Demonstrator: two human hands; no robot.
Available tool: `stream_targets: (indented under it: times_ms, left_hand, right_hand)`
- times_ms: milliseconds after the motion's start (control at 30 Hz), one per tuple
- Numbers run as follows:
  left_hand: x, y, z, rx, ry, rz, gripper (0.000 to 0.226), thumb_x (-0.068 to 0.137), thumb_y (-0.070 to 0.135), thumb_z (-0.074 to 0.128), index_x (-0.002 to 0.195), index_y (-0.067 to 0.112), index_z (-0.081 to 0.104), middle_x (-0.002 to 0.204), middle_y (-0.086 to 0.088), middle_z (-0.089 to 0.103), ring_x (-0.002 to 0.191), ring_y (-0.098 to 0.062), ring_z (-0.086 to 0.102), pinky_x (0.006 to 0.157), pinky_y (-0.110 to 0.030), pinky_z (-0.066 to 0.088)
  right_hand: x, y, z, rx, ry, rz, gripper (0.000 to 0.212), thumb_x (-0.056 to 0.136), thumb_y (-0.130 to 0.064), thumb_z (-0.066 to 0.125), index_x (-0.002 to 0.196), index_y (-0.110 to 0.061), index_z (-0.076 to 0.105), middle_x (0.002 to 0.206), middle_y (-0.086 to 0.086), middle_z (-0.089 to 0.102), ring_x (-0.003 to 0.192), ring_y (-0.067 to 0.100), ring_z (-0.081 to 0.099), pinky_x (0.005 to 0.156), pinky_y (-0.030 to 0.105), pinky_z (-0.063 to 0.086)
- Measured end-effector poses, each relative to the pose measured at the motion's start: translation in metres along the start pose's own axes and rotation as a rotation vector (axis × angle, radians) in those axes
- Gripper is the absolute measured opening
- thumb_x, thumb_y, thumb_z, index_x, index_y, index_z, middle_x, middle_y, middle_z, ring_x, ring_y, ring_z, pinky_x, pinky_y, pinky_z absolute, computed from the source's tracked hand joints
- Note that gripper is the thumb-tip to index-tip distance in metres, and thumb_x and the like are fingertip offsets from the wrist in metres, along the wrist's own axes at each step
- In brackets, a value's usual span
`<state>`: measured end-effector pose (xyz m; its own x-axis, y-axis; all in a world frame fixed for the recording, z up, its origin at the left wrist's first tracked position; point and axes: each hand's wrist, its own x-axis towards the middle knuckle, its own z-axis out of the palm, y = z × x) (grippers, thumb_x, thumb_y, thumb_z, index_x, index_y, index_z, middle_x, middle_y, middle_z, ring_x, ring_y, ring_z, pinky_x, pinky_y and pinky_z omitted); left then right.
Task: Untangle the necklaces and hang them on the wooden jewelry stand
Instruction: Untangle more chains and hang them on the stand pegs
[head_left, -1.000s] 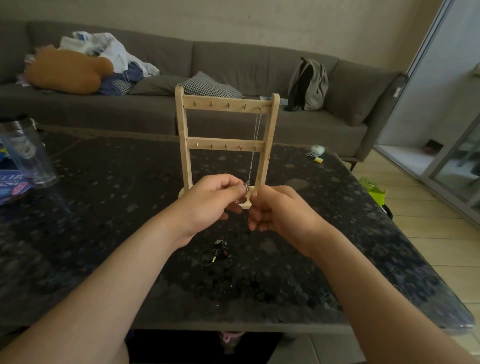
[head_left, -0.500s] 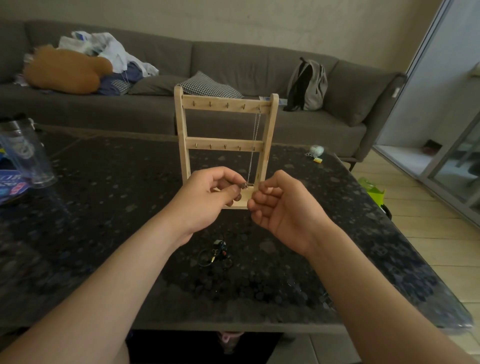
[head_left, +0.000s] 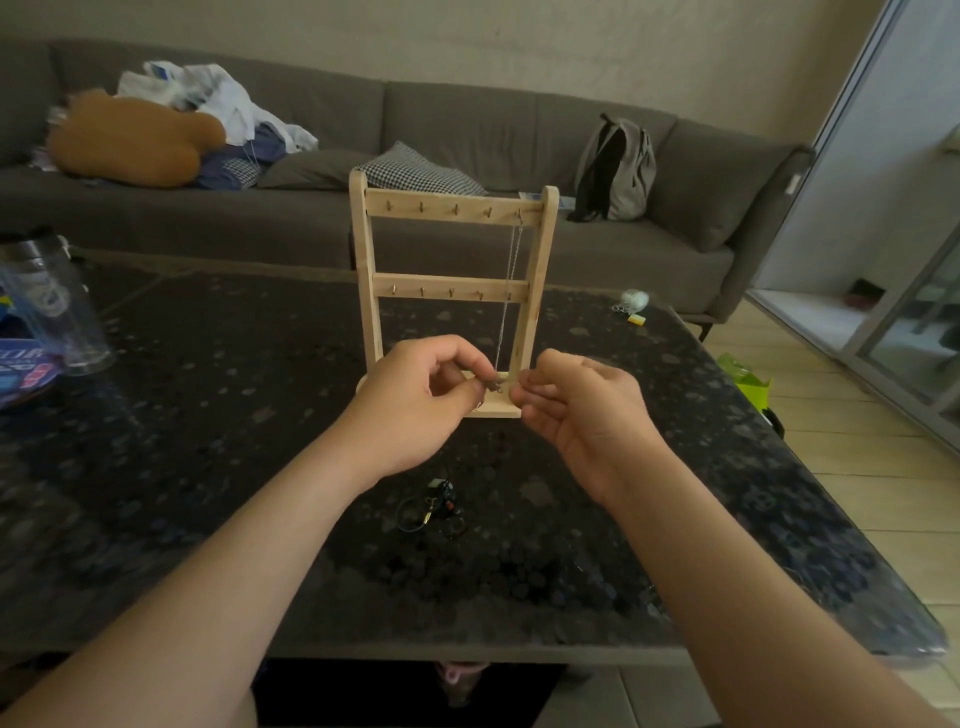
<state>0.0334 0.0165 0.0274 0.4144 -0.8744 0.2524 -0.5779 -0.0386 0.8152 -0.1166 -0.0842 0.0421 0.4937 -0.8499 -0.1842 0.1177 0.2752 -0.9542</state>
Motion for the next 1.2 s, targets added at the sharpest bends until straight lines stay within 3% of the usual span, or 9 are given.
stream_targets:
  times_ms: [133,267,400,633,767,867,1000,1100,1200]
  left_hand:
    - [0.001,-0.002,0.0,0.037,0.044,0.03,0.018,0.104,0.019,0.07,0.105,0.037,0.073,0.086,0.005,0.073,0.086,-0.011,0.07,0.082,-0.028,0.055]
    - [0.001,-0.001,0.002,0.067,0.057,0.053,0.02,0.104,0.018,0.071,0.106,0.038,0.073,0.084,0.006,0.072,0.085,-0.009,0.069,0.079,-0.022,0.052]
    - [0.002,0.0,0.004,0.077,0.078,0.039,0.017,0.104,0.018,0.071,0.107,0.035,0.073,0.085,0.007,0.072,0.084,-0.007,0.069,0.075,-0.019,0.05]
    - [0.002,0.0,0.004,0.092,0.07,0.024,0.016,0.102,0.019,0.073,0.109,0.033,0.075,0.083,0.008,0.073,0.081,-0.006,0.07,0.074,-0.018,0.049]
    - [0.001,0.002,0.006,0.152,0.083,0.009,0.017,0.103,0.019,0.073,0.112,0.033,0.075,0.08,0.011,0.072,0.082,-0.005,0.07,0.074,-0.008,0.043]
    - [0.0,0.004,0.008,0.171,0.082,0.016,0.016,0.102,0.02,0.074,0.113,0.032,0.076,0.077,0.011,0.072,0.082,-0.004,0.07,0.075,-0.008,0.041]
    - [0.0,0.007,0.009,0.184,0.071,0.025,0.017,0.102,0.02,0.074,0.115,0.031,0.077,0.076,0.012,0.072,0.081,-0.004,0.07,0.074,-0.007,0.041]
    - [-0.001,0.006,0.008,0.215,0.062,0.025,0.022,0.103,0.02,0.072,0.121,0.032,0.078,0.073,0.016,0.069,0.078,0.002,0.068,0.071,-0.006,0.041]
    - [-0.003,0.005,0.008,0.237,0.019,0.02,0.026,0.106,0.018,0.067,0.125,0.033,0.076,0.072,0.016,0.068,0.077,0.006,0.066,0.062,-0.004,0.044]
  right_hand:
    - [0.002,-0.002,0.0,0.177,-0.118,0.096,0.012,0.094,-0.001,0.054,0.101,-0.001,0.064,0.083,0.01,0.064,0.065,0.014,0.062,0.062,0.027,0.051]
    - [0.001,-0.001,0.002,0.35,-0.159,0.148,0.015,0.093,-0.001,0.045,0.089,-0.011,0.055,0.074,0.004,0.057,0.066,0.014,0.05,0.063,0.027,0.04]
    - [0.001,0.0,0.004,0.417,-0.125,0.135,0.016,0.097,-0.004,0.05,0.088,-0.011,0.061,0.076,0.004,0.064,0.078,0.019,0.063,0.073,0.03,0.048]
    - [0.0,0.001,0.006,0.373,0.07,0.113,0.009,0.096,-0.002,0.059,0.102,-0.002,0.066,0.085,0.011,0.072,0.086,0.02,0.073,0.076,0.029,0.058]
    - [0.002,0.001,0.008,0.339,0.174,0.118,0.023,0.094,0.001,0.063,0.116,-0.005,0.061,0.097,0.017,0.076,0.093,0.024,0.078,0.085,0.033,0.065]
    - [0.001,0.002,0.01,0.351,0.197,0.104,0.033,0.096,0.003,0.064,0.129,0.0,0.062,0.102,0.021,0.078,0.087,0.023,0.081,0.071,0.028,0.065]
    - [0.002,0.002,0.01,0.448,0.143,0.091,0.053,0.098,0.007,0.059,0.148,-0.008,0.049,0.113,0.025,0.075,0.07,0.018,0.08,0.06,0.023,0.061]
    - [0.001,0.001,0.007,0.361,0.087,0.115,0.038,0.097,0.004,0.057,0.135,-0.001,0.058,0.113,0.023,0.071,0.055,0.01,0.066,0.05,0.018,0.05]
    - [0.002,0.0,0.002,0.267,0.002,0.161,0.022,0.099,-0.001,0.057,0.119,0.004,0.065,0.097,0.016,0.065,0.052,0.006,0.053,0.045,0.017,0.036]
